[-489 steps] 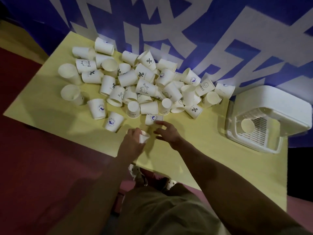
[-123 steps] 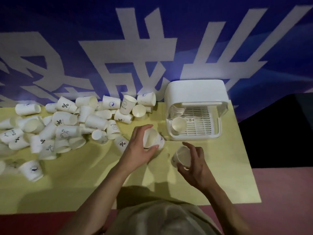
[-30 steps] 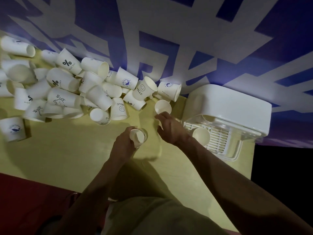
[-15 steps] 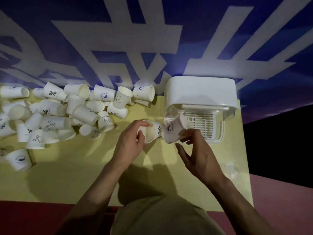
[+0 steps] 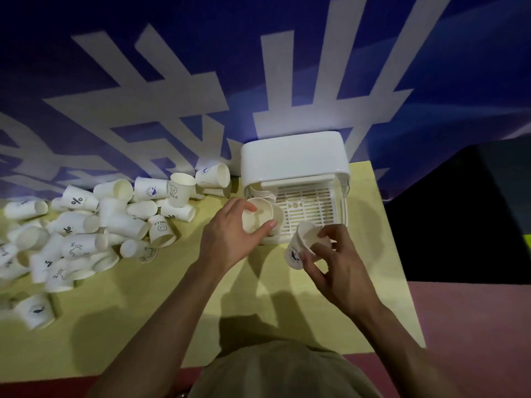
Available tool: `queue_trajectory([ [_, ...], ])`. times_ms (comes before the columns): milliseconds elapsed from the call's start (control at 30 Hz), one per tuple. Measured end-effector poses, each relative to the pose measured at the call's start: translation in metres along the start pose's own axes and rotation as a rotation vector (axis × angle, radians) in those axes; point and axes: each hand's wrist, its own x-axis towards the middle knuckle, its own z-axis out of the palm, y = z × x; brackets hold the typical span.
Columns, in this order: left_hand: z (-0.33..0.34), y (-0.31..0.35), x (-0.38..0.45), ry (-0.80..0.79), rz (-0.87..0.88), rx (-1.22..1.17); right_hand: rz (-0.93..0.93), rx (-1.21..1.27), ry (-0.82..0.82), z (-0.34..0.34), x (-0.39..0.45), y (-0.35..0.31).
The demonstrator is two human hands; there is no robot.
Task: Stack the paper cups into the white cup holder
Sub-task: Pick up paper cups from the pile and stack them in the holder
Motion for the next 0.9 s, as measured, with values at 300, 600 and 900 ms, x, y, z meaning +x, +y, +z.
queue_trajectory([
  [300, 0.032, 0.004, 0.007, -0.056, 0.002, 0.05, 0.079, 0.062, 0.016, -0.011, -0.014, 0.018],
  [600, 0.077, -0.013, 0.027, -0.191, -0.027, 0.098, 0.095, 0.104, 0.022, 0.0, 0.003, 0.021],
  [900, 0.067, -0.03, 0.02, -0.216, -0.041, -0.022, -0.164, 0.087, 0.005, 0.021, 0.064, 0.001],
])
